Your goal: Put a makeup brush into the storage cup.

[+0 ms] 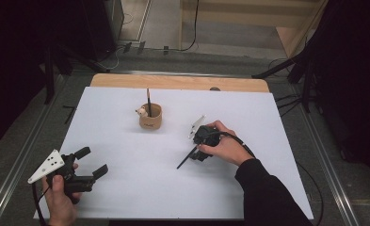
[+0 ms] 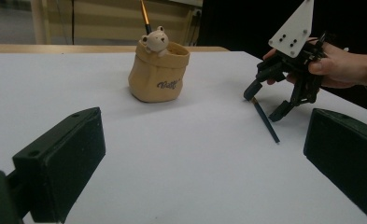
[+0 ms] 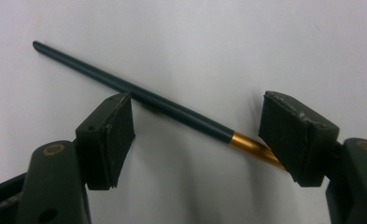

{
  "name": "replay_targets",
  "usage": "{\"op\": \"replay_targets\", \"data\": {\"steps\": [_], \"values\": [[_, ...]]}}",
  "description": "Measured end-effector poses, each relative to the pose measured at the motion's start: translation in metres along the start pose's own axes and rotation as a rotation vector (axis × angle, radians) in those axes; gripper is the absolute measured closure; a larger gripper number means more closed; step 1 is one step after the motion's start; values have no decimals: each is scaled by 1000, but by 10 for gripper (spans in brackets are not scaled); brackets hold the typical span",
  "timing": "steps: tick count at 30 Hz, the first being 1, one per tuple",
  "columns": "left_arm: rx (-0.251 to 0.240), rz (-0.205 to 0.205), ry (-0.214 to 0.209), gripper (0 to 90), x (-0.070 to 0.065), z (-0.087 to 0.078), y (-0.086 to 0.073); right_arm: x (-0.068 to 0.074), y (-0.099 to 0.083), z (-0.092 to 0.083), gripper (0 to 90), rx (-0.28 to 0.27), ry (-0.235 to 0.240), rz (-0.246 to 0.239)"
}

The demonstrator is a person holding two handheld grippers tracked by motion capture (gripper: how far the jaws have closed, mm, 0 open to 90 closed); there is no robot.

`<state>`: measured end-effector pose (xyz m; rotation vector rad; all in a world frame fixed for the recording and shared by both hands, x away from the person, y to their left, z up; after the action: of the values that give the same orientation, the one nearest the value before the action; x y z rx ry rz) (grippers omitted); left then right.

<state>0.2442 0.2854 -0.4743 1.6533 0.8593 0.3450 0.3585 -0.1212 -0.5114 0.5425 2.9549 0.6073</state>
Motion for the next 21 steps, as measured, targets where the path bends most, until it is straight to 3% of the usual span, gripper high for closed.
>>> {"op": "replay_targets", "data": {"steps": [6,10,12,21], "values": [[0,0,-1,0,0,0,0,-2,-3,-3,396,-10,-10,51],[1,1,-2,0,0,0,0,-5,-5,-5,500,-10,-15,42],[0,0,-3,0,0,0,0,-7,-7,-7,599,4,-16,38],[2,3,-4,0,-1,1,0,-5,-8,-10,810,29,-2,41]]}}
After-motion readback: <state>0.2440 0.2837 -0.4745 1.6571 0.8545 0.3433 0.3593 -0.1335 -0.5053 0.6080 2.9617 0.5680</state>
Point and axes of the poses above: each handheld gripper's, and its own axes: z roughly forward along the jaws, y roughly out of its top, x roughly to its left, the point moved 2 cm from there along z, roughly forward along the jaws, and after that the axes turned 1 degree about x, right-handed, at the moved point
